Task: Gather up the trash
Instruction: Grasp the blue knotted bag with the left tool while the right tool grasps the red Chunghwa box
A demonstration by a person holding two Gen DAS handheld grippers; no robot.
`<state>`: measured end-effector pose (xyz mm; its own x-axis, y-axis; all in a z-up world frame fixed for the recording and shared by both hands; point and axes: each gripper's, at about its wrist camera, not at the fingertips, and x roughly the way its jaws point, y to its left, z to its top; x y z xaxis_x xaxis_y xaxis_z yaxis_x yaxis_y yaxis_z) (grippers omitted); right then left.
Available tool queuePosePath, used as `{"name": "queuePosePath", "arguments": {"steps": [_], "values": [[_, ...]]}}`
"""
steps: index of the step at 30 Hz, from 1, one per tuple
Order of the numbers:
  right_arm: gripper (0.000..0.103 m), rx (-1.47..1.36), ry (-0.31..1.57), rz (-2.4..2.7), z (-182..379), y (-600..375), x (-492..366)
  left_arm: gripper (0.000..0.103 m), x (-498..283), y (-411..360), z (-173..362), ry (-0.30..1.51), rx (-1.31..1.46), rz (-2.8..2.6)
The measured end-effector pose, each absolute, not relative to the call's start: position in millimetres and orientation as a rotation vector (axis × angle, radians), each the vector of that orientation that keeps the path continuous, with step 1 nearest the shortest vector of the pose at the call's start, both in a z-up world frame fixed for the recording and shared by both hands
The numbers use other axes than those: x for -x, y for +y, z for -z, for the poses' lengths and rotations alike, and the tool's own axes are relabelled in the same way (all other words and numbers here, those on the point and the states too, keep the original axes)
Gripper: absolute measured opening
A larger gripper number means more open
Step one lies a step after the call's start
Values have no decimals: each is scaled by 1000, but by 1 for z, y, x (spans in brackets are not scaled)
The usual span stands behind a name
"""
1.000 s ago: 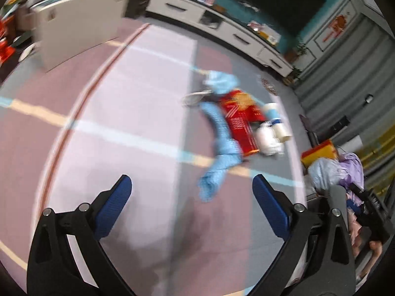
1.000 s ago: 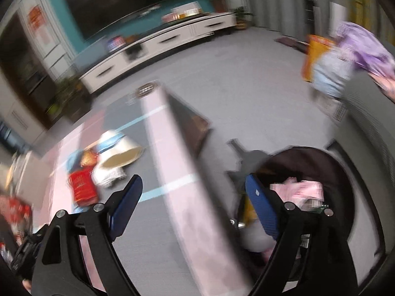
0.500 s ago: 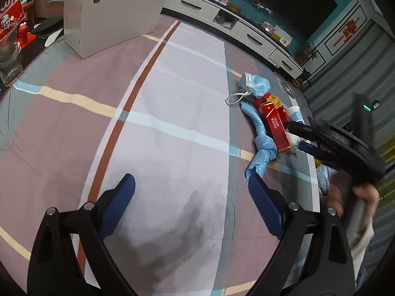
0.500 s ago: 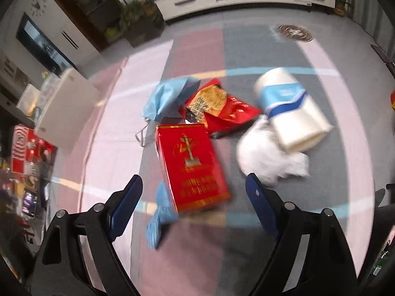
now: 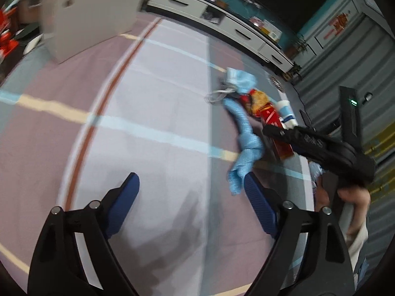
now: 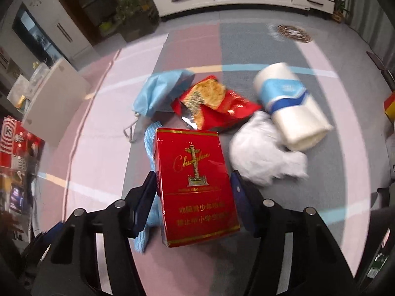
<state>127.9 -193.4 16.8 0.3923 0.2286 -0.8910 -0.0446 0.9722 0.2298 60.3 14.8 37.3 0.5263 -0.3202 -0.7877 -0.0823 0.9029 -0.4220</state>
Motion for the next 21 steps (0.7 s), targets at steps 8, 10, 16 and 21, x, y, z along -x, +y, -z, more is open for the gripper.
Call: {"name": "queuePosePath", "arguments": {"steps": [8, 10, 16, 21], "values": [[60, -198, 1068, -35, -53, -249, -66, 71, -118, -58, -33, 1032, 340, 215], [60, -196, 1054, 3, -58, -267, -52, 67, -130, -70, -28, 1052, 336, 223], [60, -228, 998, 20, -70, -285, -43, 59, -148, -94, -9, 1099, 295, 205], [60, -191, 972, 44, -74, -286, -38, 36, -146, -94, -3, 1085, 310, 179]]}}
